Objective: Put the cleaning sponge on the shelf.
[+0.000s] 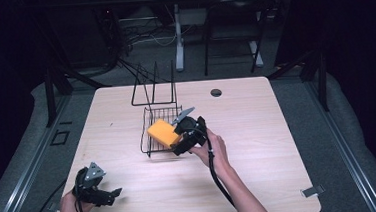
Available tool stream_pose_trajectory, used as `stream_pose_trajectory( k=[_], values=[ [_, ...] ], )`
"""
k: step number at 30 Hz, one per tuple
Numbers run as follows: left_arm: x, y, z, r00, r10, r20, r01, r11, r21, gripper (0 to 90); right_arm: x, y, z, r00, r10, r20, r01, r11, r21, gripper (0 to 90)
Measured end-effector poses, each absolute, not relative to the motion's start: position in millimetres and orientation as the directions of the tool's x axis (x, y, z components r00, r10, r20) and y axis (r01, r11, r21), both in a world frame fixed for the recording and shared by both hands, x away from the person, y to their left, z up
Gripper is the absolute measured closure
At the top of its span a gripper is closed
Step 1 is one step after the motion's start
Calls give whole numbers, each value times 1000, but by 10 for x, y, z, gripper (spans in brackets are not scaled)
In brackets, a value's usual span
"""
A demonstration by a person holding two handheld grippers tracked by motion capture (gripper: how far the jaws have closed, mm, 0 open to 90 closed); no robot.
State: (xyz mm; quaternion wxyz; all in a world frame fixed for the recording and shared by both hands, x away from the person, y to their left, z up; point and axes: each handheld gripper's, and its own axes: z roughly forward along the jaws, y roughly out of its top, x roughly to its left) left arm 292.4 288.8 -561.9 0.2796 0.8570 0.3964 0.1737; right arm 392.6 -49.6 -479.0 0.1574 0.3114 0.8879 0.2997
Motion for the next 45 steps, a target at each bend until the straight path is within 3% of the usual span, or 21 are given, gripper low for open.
stream_pose_trajectory(
  k=[21, 37, 45],
  values=[
    [2924, 2877, -5621, 625, 776, 82, 581, -533, 615, 0, 3230, -1403, -4578, -685, 713, -149, 495, 606, 623, 90],
    [2927, 2869, -5636, 625, 776, 85, 585, -538, 607, 0, 2736, -2116, -4914, -593, 798, -108, 600, 528, 601, 97],
    [2944, 2867, -5663, 628, 774, 78, 595, -543, 593, 0, 2590, -2401, -5262, -540, 840, -53, 648, 455, 611, 107]
  ],
)
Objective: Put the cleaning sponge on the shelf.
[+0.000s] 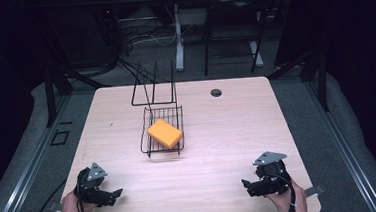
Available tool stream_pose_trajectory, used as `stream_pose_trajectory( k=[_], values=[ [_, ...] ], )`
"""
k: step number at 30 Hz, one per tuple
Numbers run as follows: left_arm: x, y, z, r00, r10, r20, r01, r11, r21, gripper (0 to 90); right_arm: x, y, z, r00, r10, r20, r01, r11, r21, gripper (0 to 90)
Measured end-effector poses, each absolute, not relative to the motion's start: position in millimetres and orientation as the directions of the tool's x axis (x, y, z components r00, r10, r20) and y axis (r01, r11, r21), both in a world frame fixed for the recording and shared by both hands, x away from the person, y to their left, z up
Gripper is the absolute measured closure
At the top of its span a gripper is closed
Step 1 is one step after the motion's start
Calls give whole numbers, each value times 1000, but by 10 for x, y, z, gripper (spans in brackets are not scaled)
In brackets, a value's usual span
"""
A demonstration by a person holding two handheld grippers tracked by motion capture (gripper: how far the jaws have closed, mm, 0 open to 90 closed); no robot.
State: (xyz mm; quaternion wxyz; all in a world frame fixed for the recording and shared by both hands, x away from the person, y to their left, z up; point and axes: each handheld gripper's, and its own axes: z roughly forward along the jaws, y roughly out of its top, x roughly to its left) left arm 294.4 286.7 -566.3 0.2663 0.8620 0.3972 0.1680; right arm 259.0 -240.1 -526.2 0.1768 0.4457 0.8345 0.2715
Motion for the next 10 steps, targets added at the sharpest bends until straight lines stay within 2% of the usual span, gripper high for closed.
stream_pose_trajectory(
  k=[10],
  values=[
    [2975, 2866, -5696, 620, 782, 58, 610, -528, 592, 0, 2612, -2535, -5392, -533, 842, -84, 669, 480, 567, 103]
  ],
)
